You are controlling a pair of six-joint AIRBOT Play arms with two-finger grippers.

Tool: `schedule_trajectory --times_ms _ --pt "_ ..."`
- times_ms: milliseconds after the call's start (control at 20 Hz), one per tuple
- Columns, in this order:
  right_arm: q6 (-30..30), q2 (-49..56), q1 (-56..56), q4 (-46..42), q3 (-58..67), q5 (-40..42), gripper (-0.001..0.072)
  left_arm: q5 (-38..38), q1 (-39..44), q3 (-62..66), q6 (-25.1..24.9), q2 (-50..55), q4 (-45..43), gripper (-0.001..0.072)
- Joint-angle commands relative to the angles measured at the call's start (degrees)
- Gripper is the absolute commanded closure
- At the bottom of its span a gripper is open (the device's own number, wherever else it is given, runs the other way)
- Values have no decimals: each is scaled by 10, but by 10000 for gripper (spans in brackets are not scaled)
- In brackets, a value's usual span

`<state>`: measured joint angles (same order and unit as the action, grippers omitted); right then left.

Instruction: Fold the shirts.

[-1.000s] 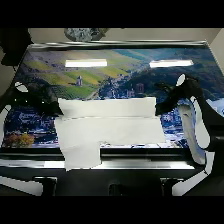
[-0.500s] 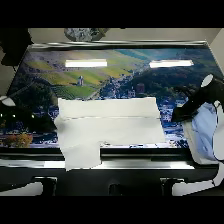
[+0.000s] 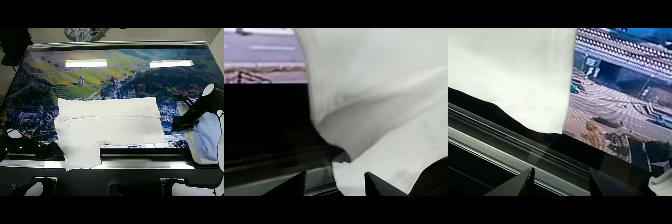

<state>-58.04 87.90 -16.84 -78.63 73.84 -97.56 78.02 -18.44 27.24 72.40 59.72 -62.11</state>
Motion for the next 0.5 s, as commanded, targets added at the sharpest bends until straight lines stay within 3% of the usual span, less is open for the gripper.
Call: schedule_trajectory --times_ms 0,250,350,450 --pt "3 -7 0 0 -23 7 264 -42 3 -30 -5 -12 21 250" --pt "5 -7 0 0 -61 23 216 -65 53 -31 6 6 39 256" --pt "12 -7 0 0 -75 23 216 -74 70 -31 13 20 39 342" --pt "13 -7 0 -1 -87 31 212 -74 76 -31 16 40 37 346"
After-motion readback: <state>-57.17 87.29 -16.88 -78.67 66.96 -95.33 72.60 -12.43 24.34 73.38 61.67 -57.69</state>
